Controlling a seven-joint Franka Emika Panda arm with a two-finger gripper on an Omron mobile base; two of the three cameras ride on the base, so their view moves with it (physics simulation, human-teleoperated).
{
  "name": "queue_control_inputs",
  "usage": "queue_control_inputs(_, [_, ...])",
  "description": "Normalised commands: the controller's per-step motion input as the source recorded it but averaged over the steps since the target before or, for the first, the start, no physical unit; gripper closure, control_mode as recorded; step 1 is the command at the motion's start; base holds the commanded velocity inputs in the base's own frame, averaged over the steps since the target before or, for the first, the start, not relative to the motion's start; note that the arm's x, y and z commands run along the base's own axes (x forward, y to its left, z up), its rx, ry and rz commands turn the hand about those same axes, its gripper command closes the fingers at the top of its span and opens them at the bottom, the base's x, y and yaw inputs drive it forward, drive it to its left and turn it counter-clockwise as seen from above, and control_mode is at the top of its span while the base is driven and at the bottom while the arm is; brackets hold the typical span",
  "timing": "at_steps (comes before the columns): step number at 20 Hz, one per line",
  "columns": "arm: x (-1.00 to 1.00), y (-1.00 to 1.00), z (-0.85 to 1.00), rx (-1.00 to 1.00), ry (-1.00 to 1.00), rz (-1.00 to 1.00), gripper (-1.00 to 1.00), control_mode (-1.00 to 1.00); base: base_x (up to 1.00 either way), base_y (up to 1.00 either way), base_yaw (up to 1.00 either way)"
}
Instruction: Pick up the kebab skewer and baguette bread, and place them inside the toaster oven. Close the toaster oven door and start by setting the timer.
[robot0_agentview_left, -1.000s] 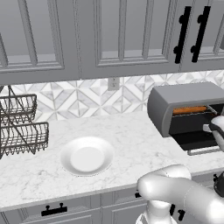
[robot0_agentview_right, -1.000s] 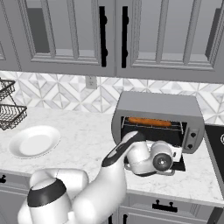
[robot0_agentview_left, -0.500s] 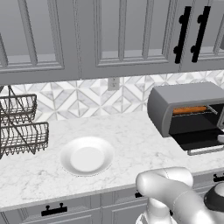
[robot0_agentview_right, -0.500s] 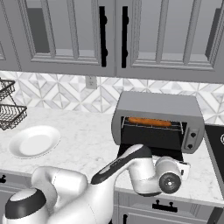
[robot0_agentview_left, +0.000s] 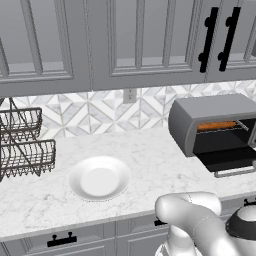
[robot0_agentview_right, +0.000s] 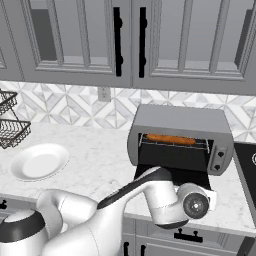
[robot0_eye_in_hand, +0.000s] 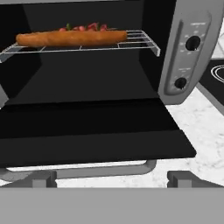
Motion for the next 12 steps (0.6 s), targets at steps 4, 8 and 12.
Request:
queue_control_inputs(4, [-0.18, 0.0, -0.39, 0.0, 0.13, 0.05, -1.0, -1.0, 0.0, 0.0, 0.0])
queue_control_inputs(8, [-0.1, 0.0, -0.36, 0.0, 0.04, 0.03, -1.0, -1.0, 0.0, 0.0, 0.0])
queue_control_inputs(12, [0.0, 0.0, -0.23, 0.0, 0.0, 0.01, -1.0, -1.0, 0.0, 0.0, 0.0])
